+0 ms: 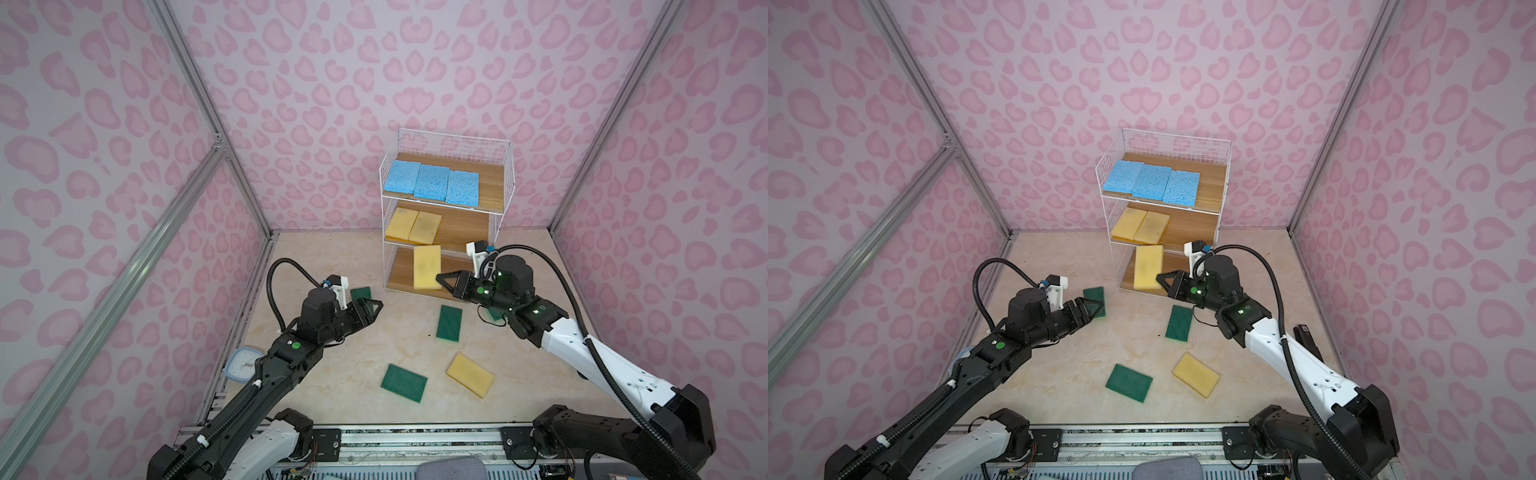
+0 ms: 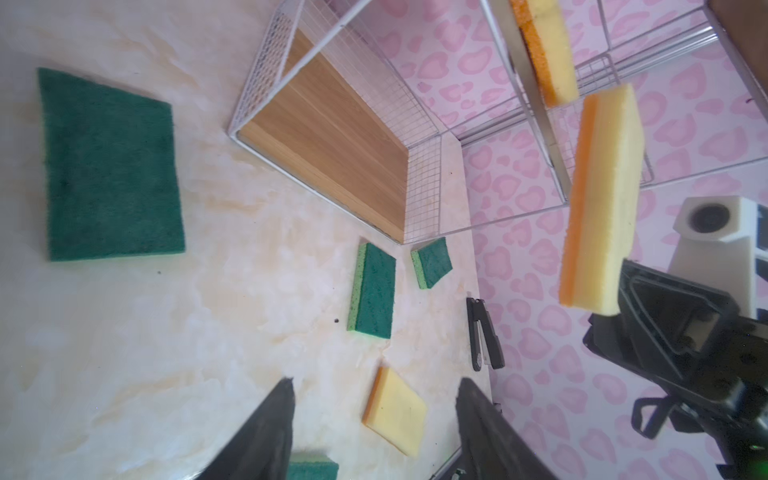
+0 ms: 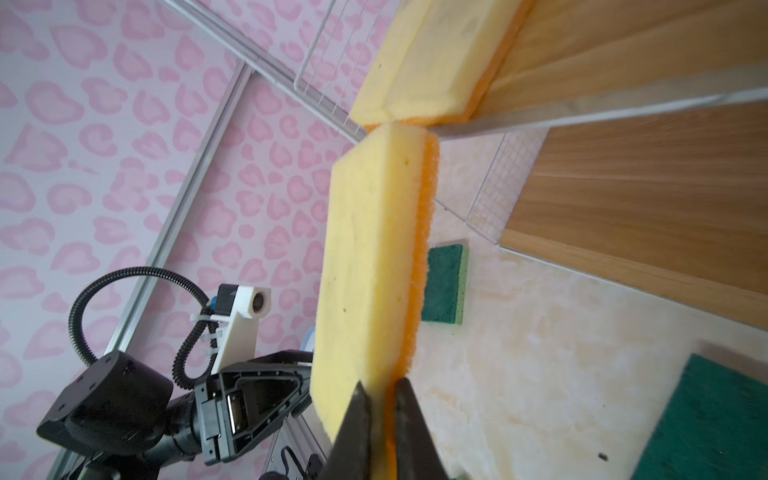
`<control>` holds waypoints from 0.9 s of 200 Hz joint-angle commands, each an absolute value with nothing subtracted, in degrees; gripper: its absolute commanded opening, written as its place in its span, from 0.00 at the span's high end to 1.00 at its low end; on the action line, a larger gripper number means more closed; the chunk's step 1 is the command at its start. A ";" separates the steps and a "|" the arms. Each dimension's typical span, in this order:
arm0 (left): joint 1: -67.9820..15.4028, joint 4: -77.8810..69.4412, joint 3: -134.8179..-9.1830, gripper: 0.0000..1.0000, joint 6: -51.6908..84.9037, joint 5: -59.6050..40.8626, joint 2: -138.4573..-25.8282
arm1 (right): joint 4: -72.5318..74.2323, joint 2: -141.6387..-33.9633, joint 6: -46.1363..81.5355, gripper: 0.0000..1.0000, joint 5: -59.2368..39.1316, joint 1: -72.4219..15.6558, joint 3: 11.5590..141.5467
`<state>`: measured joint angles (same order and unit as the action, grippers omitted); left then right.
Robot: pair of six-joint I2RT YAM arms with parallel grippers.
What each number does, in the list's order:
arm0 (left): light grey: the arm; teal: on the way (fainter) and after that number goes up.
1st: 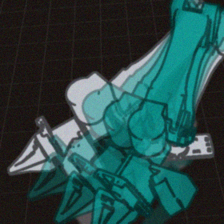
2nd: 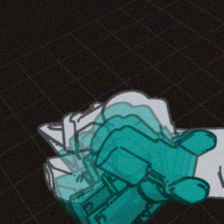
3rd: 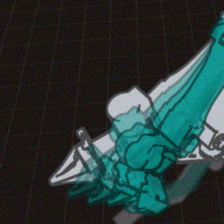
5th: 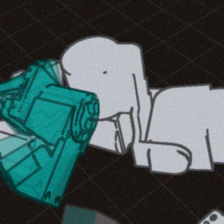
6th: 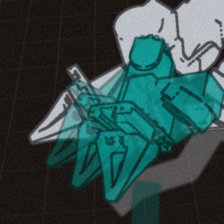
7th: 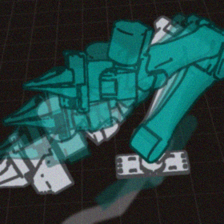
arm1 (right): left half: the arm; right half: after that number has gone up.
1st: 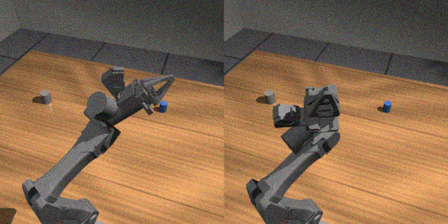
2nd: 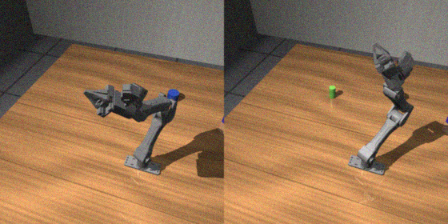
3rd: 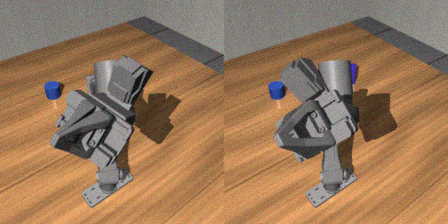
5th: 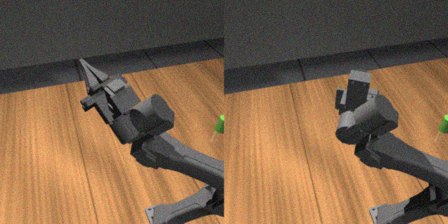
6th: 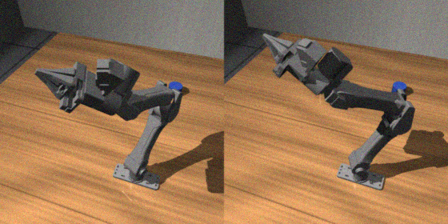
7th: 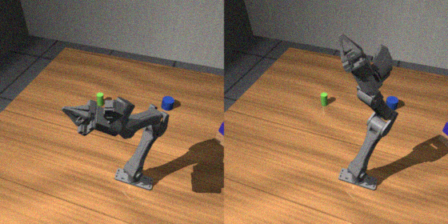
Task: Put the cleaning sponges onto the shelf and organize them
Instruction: 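Carry the yellow sponge toward the middle shelf with the right gripper while the left withdraws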
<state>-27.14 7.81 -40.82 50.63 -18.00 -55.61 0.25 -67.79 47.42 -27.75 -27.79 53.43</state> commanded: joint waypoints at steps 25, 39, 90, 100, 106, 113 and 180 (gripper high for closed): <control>-33.92 3.03 -48.79 0.37 49.19 -13.05 -61.48 | -3.19 -62.48 49.33 0.87 -28.72 -19.85 52.72; -35.61 0.84 -50.26 0.37 49.85 -12.33 -63.78 | -5.07 -61.82 48.84 0.87 -30.38 -17.42 53.53; -40.48 -3.12 -55.65 0.36 50.62 -9.06 -70.57 | -7.00 -62.08 48.57 0.86 -34.50 -13.01 54.80; -40.66 -3.15 -56.26 0.36 50.63 -8.77 -71.31 | -6.45 -62.67 49.15 0.85 -34.54 -13.01 55.02; -40.71 -3.13 -56.43 0.35 50.63 -8.64 -71.60 | -5.83 -62.98 49.66 0.86 -34.54 -13.00 55.02; -40.72 -3.12 -56.42 0.35 50.63 -8.49 -71.76 | -4.94 -63.33 50.31 0.86 -34.54 -13.05 54.98; -41.18 -7.80 -59.42 0.36 53.29 -9.71 -76.11 | 0.10 -66.93 53.17 0.86 -33.22 -15.94 55.15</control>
